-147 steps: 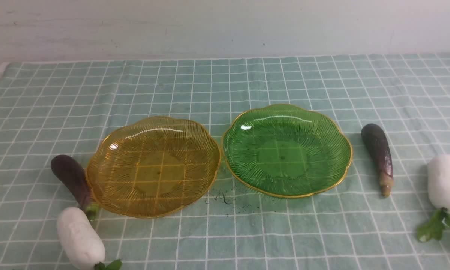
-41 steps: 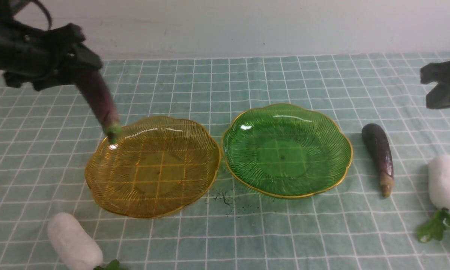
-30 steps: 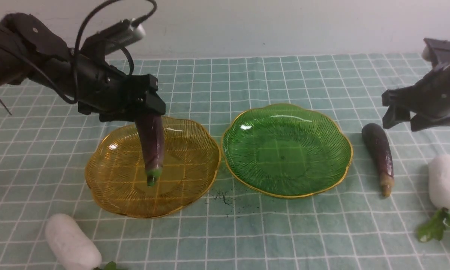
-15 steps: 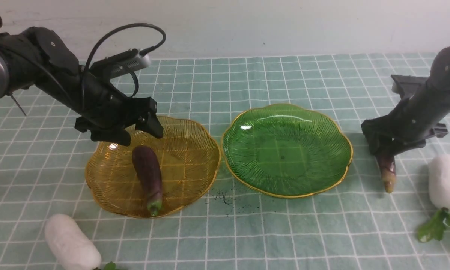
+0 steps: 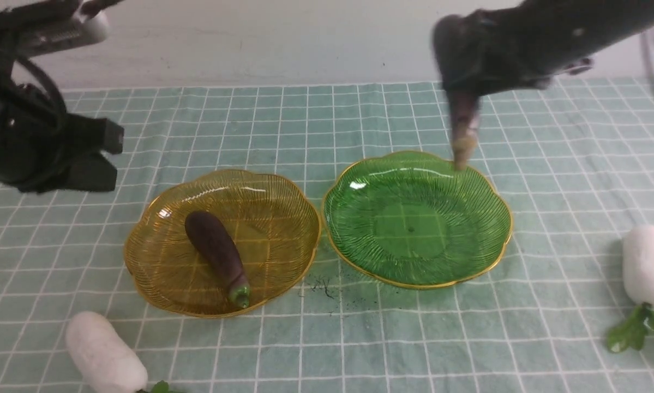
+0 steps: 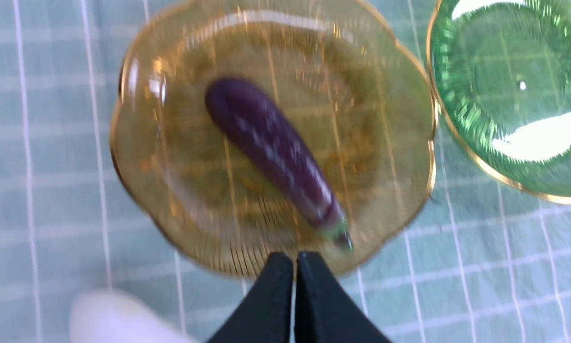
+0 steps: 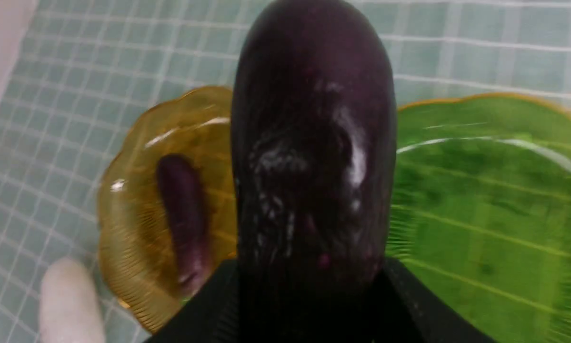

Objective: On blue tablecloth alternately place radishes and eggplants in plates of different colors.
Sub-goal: 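Pick up the eggplant and place it on the yellow plate with the right gripper, then pick up the white radish and place it on the plate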

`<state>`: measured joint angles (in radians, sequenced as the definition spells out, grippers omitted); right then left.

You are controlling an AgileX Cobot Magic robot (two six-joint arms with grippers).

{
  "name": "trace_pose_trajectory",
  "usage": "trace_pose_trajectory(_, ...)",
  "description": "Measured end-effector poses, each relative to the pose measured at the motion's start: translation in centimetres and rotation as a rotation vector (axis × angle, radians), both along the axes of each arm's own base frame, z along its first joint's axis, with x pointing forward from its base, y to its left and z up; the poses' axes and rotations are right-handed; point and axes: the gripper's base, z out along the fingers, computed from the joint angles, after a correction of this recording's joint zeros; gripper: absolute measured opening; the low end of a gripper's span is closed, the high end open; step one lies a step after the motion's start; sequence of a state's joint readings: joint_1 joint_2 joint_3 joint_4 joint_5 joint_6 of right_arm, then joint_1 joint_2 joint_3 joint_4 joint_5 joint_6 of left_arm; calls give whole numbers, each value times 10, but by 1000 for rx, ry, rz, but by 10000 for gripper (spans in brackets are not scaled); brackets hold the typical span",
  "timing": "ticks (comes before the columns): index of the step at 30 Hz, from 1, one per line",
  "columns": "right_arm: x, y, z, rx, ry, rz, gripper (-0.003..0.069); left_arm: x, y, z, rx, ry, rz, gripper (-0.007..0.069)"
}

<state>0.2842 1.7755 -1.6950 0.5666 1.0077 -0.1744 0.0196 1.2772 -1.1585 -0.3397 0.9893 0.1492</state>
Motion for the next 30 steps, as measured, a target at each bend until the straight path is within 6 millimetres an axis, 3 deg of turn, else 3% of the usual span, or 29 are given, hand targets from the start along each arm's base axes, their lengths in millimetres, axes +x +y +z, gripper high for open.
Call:
trace_pose_trajectory(1,1,5,-4,2,1,6,316,-3,0,-2,0,4,0,-8)
trace_pose_trajectory(2,0,41,-21,10,12,68,316,-20,0,-12,-15,14,34,-8)
trace_pose_trajectory(3,1,48,-26,11,11,75,316,-24,0,-15,-21,19,47,-8)
trace_pose_trajectory(4,4,74,-47,6,27,106,316,-43,1,-33,-39,37,91,-8)
trace_pose_trajectory(5,8,91,-66,3,42,113,316,-52,1,-39,-47,31,113,-8)
trace_pose_trajectory(7,13,111,-91,-1,69,121,316,-67,1,-54,-66,40,156,-8)
trace_pose_trajectory(10,22,128,-114,2,113,124,316,-77,1,-66,-82,82,184,-8)
trace_pose_trajectory(14,34,140,-130,10,128,130,316,-80,1,-75,-92,122,202,-8)
trace_pose_trajectory(18,40,145,-134,15,139,134,379,-80,1,-76,-94,125,209,4)
trace_pose_trajectory(23,39,147,-119,17,144,168,568,-79,1,-75,-102,121,223,129)
trace_pose_trajectory(24,39,147,-111,9,146,191,598,-79,1,-75,-105,117,229,192)
trace_pose_trajectory(25,38,146,-109,5,147,199,603,-79,2,-75,-108,113,237,222)
trace_pose_trajectory(28,38,135,-77,-76,145,278,591,-75,5,-79,-102,130,292,415)
trace_pose_trajectory(30,42,116,-43,-143,51,249,483,-69,9,-87,-81,176,351,526)
